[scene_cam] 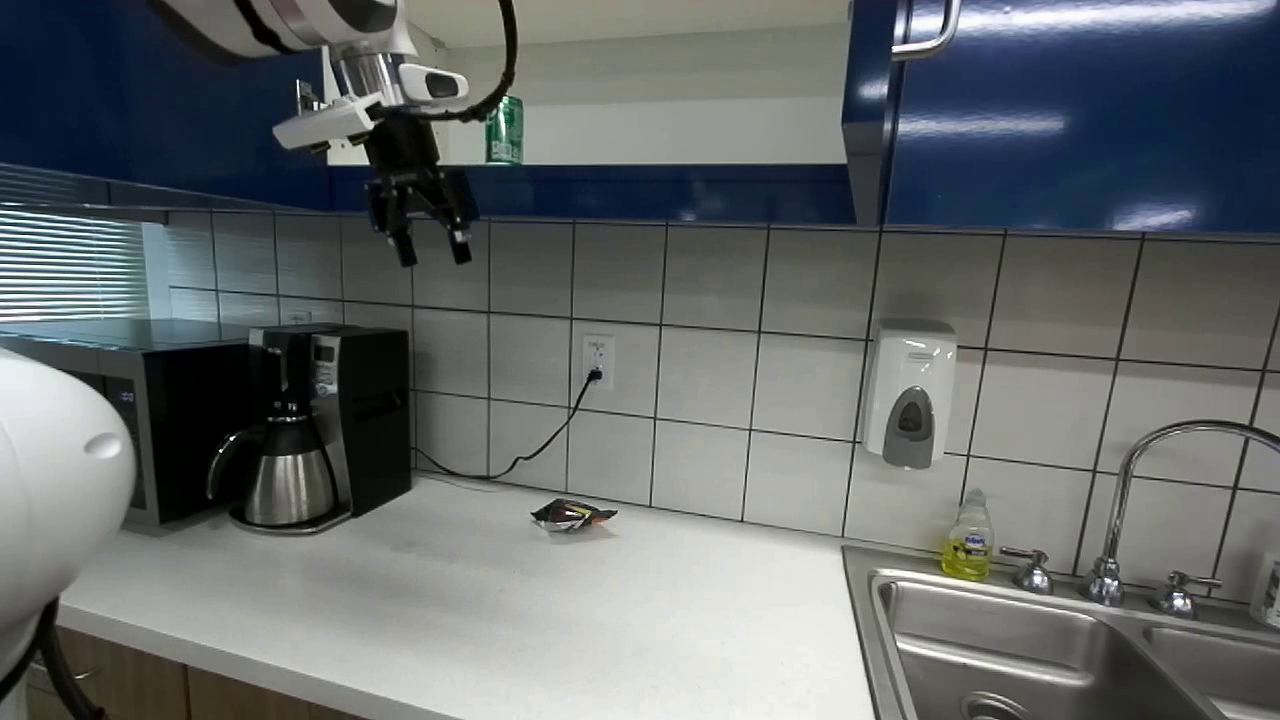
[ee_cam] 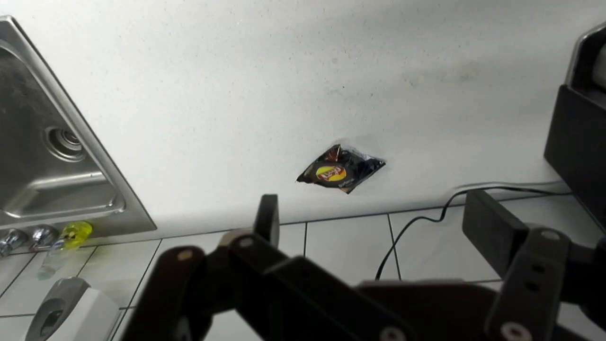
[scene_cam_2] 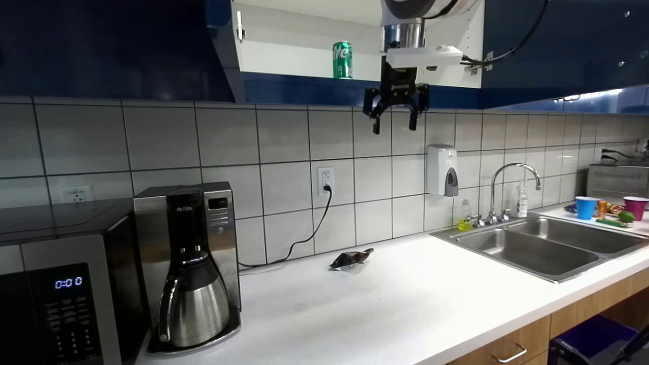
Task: Put the green can in the open upper cabinet.
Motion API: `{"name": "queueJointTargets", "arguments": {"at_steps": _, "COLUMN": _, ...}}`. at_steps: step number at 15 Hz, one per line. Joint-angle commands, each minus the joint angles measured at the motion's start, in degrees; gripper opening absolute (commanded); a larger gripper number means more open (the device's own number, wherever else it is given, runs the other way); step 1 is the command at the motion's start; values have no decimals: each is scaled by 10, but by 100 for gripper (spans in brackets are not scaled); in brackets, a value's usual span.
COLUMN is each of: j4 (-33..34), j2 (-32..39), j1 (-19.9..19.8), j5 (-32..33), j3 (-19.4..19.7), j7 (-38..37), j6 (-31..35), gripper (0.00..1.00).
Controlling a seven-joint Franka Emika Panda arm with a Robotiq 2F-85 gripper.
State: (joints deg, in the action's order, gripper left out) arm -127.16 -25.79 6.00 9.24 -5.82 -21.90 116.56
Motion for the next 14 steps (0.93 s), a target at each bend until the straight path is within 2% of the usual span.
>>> {"name": "queueJointTargets", "arguments": {"at_steps": 1, "j4": -79, "j2": -22, "j1": -16, "j5": -14, "j3": -2, "j7": 27, "j6": 41, "gripper": 100}}
{"name": "queueJointTargets", "arguments": {"at_steps": 7, "j4": -141, "j2": -7, "j1": -28, "j5": -9, "j3": 0, "j7": 30, "j6": 64, "gripper": 100}}
{"name": "queueJointTargets", "arguments": {"at_steps": 8, "j4": -124, "j2": 0, "j1": -29, "j5": -9, "j3": -9, "j7": 15, "j6": 52, "gripper": 100}}
{"name": "queueJointTargets", "arguments": {"at_steps": 14, "j4": -135, "j2": 1, "j1": -31, "j5": -8, "j3": -8, "j7": 15, "j6": 55, "gripper": 100}}
